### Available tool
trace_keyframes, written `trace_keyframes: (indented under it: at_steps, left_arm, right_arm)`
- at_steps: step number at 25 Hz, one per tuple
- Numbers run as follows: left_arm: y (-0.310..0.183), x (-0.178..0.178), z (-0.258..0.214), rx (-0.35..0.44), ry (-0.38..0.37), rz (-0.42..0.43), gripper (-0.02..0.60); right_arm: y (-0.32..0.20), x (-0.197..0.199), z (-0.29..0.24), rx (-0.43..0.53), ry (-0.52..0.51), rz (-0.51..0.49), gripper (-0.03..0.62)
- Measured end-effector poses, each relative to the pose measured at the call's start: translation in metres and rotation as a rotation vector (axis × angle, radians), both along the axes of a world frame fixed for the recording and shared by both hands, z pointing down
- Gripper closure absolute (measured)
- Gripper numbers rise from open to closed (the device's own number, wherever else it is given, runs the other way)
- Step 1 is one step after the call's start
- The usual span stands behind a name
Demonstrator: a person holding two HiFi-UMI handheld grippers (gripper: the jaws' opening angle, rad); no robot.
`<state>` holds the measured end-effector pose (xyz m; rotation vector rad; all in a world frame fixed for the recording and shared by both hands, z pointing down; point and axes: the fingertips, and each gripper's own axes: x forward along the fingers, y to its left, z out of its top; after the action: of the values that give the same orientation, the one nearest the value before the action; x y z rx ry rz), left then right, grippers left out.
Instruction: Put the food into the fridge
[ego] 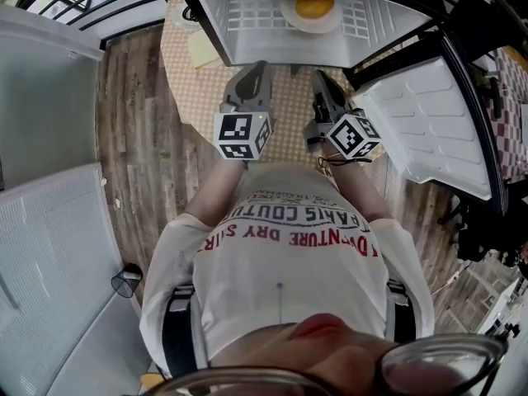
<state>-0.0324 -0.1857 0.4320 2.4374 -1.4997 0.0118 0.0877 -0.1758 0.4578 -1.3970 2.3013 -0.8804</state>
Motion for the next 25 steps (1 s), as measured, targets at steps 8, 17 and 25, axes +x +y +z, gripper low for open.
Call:
trace_keyframes:
  at_steps: [8, 17, 25]
  left_arm:
    - [0.012, 0.005, -0.01, 0.036, -0.022, 0.022, 0.554]
    - [0.015, 0.005, -0.007, 0.034, -0.051, 0.03, 0.554]
    - [0.016, 0.007, -0.001, 0.016, -0.059, 0.037, 0.554]
  right_arm:
    - [0.01, -0.011, -0.009, 0.16, 0.397, -0.029, 0.566]
    - [0.009, -0.013, 0.006, 0.135, 0.529, -0.034, 0.568]
    - [0.008, -0.012, 0.002, 0.138, 0.56, -0.028, 0.568]
